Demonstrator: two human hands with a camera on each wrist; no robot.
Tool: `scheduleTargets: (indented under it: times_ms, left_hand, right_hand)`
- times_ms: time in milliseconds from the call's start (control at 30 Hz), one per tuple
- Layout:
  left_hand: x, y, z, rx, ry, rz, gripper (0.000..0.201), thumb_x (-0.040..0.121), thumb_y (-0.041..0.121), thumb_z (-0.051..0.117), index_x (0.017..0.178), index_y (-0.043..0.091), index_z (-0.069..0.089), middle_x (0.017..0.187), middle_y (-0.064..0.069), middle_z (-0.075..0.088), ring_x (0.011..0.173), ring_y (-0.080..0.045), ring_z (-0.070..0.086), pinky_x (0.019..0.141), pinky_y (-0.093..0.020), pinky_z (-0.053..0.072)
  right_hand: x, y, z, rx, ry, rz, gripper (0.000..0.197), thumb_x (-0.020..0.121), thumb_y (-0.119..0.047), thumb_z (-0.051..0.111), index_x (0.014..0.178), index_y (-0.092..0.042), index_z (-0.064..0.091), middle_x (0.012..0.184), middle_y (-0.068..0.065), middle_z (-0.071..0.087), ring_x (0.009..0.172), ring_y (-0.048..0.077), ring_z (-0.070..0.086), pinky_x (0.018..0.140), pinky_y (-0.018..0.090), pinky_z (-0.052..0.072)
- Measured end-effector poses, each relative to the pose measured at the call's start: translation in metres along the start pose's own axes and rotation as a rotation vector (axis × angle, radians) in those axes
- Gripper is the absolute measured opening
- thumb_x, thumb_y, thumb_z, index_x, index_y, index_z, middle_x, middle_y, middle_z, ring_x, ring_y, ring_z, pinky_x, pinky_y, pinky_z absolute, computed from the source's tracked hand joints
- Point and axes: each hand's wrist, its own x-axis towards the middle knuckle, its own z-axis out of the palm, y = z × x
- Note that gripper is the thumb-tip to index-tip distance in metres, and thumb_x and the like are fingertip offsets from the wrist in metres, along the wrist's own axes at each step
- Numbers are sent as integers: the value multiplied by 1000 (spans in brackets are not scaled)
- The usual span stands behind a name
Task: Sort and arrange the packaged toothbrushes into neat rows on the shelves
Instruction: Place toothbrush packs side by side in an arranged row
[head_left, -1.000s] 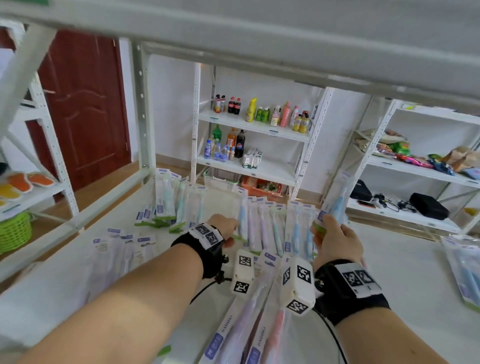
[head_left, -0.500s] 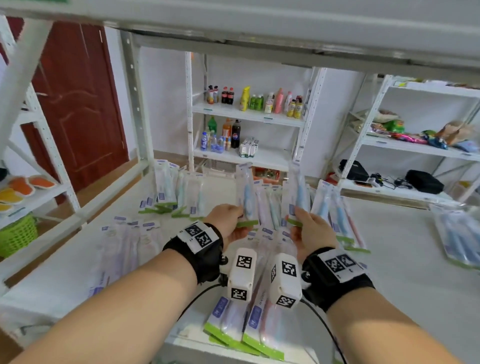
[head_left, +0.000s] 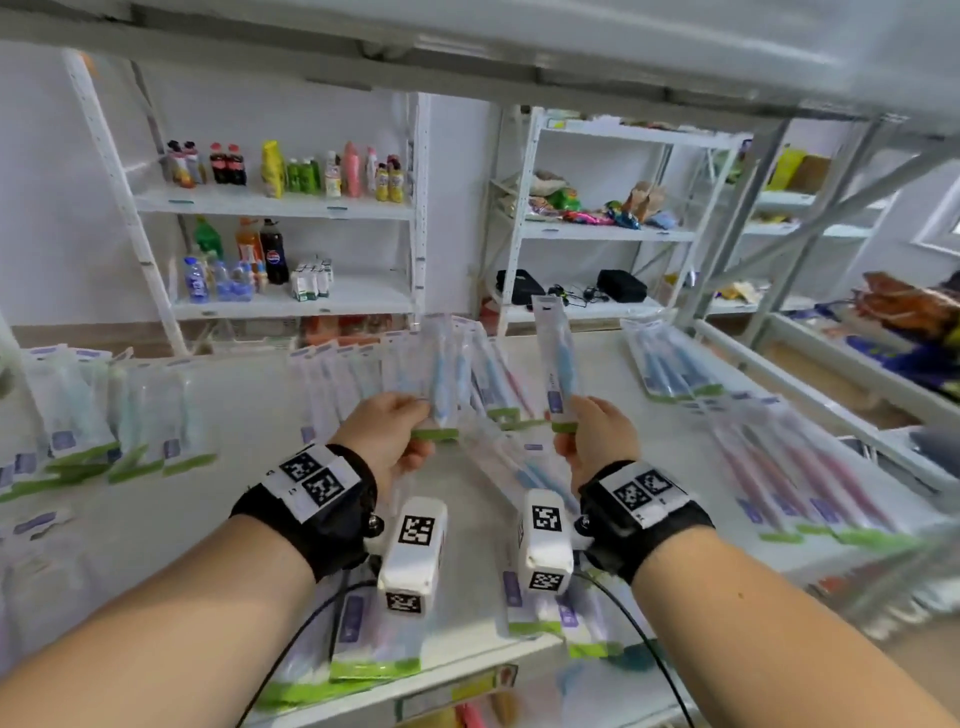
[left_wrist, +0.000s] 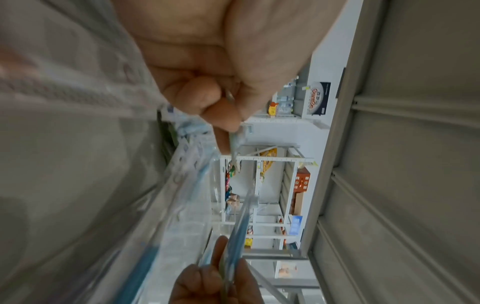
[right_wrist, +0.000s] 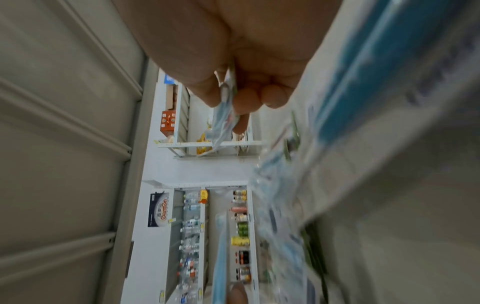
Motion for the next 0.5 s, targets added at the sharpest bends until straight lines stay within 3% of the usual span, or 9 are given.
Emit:
scheduleTargets:
  times_ms: [100, 167, 233, 267, 333, 400, 500]
  left_hand:
    - [4, 4, 37, -12, -67, -9, 8, 94, 5, 48, 96, 7, 56, 64, -11, 54, 38, -11, 51, 35, -18, 38]
    - [8, 6, 63, -2, -107, -23, 15, 92, 0, 47, 102, 8, 55, 62, -12, 56, 45, -14, 53, 36, -20, 41]
    - [11, 6, 90, 16, -136, -30, 15, 92, -3, 45, 93, 9, 55, 59, -11, 57, 47, -16, 53, 36, -20, 42]
    - [14, 5, 103, 29, -143, -30, 18, 92, -3, 44, 86, 10, 55, 59, -11, 56, 47, -16, 52, 36, -20, 42]
    - [20, 4, 128, 48, -143, -34, 23, 91, -3, 45, 78, 13, 54, 60, -11, 56, 48, -17, 52, 38, -20, 44]
    - [27, 4, 152, 59, -133, -38, 25, 91, -2, 46, 77, 16, 56, 58, -10, 57, 45, -15, 52, 40, -19, 43]
    - [40, 1, 187, 64, -90, -42, 19, 92, 0, 48, 84, 13, 58, 60, -9, 58, 42, -10, 54, 38, -17, 44]
  right_hand:
    - [28, -13, -40, -33, 90, -27, 24, 90, -6, 37, 92, 0, 60, 67, 8, 64, 39, 13, 52, 41, 23, 44]
    - [54, -20, -68, -183, 121, -75, 27, 92, -3, 38, 103, 5, 60, 76, 11, 65, 49, 15, 57, 47, 25, 49]
    - [85, -27, -96, -223, 139, -77, 27, 95, -5, 41, 115, 7, 56, 75, 9, 59, 56, 17, 54, 51, 26, 49]
    - [100, -30, -110, -201, 134, -56, 26, 96, -7, 41, 115, 2, 56, 73, 8, 55, 57, 16, 53, 50, 24, 48]
    - [127, -39, -133, -285, 140, -37, 18, 97, -10, 40, 96, -9, 58, 79, 8, 54, 59, 14, 52, 54, 23, 48]
    - [150, -50, -149, -461, 103, -52, 29, 97, -15, 42, 68, -14, 46, 81, 8, 52, 65, 17, 53, 55, 24, 45]
    - [184, -63, -167, -713, 37, -75, 33, 97, -21, 45, 64, -15, 43, 79, 4, 56, 89, 25, 61, 67, 25, 42]
